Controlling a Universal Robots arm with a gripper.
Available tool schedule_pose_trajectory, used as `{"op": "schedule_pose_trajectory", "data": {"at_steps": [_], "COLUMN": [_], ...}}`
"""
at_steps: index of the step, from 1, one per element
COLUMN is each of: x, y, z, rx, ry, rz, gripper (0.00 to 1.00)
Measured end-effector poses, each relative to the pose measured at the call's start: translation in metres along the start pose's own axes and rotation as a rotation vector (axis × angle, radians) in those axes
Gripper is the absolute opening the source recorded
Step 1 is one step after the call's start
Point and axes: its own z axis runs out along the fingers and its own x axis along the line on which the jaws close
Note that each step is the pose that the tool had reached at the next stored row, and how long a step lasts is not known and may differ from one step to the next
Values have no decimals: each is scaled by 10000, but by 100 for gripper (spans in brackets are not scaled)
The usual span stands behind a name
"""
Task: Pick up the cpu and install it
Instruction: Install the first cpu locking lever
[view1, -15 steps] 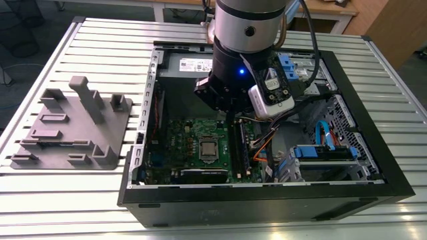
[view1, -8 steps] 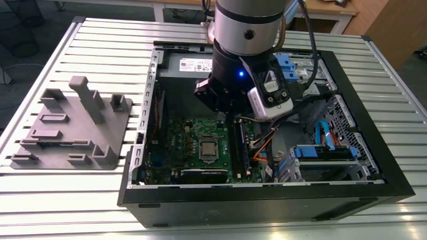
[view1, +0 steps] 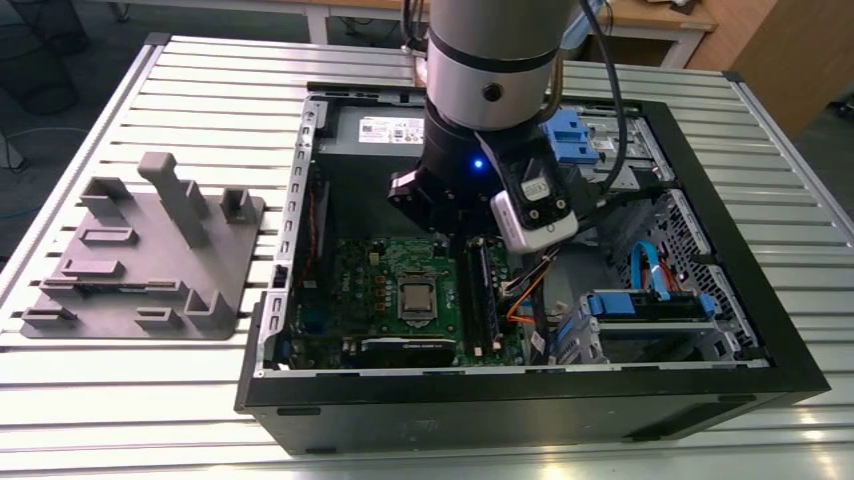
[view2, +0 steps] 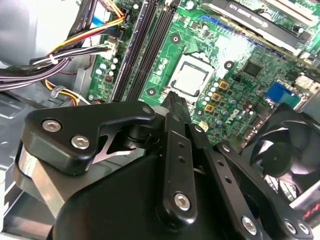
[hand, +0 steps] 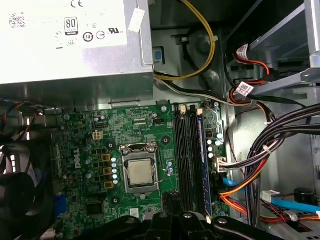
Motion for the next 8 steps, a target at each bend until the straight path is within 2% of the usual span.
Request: {"op": "schedule_pose_trajectory", "data": {"at_steps": [8], "x": [1], "y": [0], "z": [12], "rx": [3], "ry": [1], "rz": [0], "gripper": [11]}}
